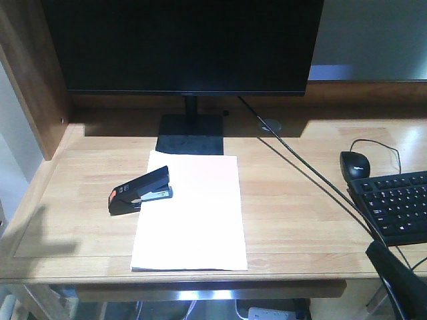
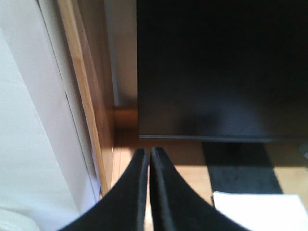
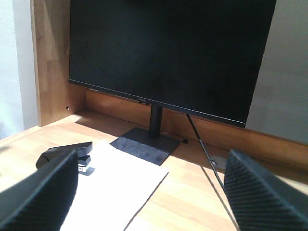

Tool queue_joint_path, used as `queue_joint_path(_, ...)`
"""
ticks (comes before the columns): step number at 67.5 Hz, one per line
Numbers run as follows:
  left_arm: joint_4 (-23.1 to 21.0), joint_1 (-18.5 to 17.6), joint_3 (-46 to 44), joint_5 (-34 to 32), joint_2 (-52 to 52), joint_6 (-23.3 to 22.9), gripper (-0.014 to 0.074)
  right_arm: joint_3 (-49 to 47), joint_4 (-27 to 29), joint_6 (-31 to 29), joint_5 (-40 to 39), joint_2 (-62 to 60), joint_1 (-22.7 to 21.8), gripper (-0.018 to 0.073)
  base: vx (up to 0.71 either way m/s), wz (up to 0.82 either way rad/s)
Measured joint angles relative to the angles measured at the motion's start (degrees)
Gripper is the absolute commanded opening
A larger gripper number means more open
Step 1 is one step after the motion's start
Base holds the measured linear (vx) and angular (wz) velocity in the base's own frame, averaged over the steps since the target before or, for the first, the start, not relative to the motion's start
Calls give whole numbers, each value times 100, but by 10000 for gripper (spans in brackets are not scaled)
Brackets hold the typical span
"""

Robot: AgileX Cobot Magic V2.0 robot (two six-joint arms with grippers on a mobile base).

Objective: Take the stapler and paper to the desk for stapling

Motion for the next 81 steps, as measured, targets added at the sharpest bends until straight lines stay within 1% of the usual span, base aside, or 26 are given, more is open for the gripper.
queue_joint_path(4,0,0,353,-224,-393,-13,-6,0,0,0,0,0,0,584,0,0)
queue_joint_path(20,31,0,2416,-1413,-2076,-31,-6,0,0,0,0,0,0,584,0,0)
queue_joint_path(27,76,0,3301,-1801,-2799,-31,-6,0,0,0,0,0,0,584,0,0)
queue_joint_path(39,81,0,4679,-2278,-4116,6,-6,0,0,0,0,0,0,584,0,0)
queue_joint_path(49,85,0,5767,-2476,-5156,191,-6,0,0,0,0,0,0,584,0,0)
queue_joint_path(55,85,0,6241,-2529,-5784,232,-6,0,0,0,0,0,0,584,0,0)
queue_joint_path(64,85,0,6755,-2541,-6447,240,-6,0,0,0,0,0,0,584,0,0)
queue_joint_path(72,85,0,6959,-2552,-6700,244,-6,0,0,0,0,0,0,584,0,0)
queue_joint_path(81,85,0,6981,-2552,-6724,244,-6,0,0,0,0,0,0,584,0,0)
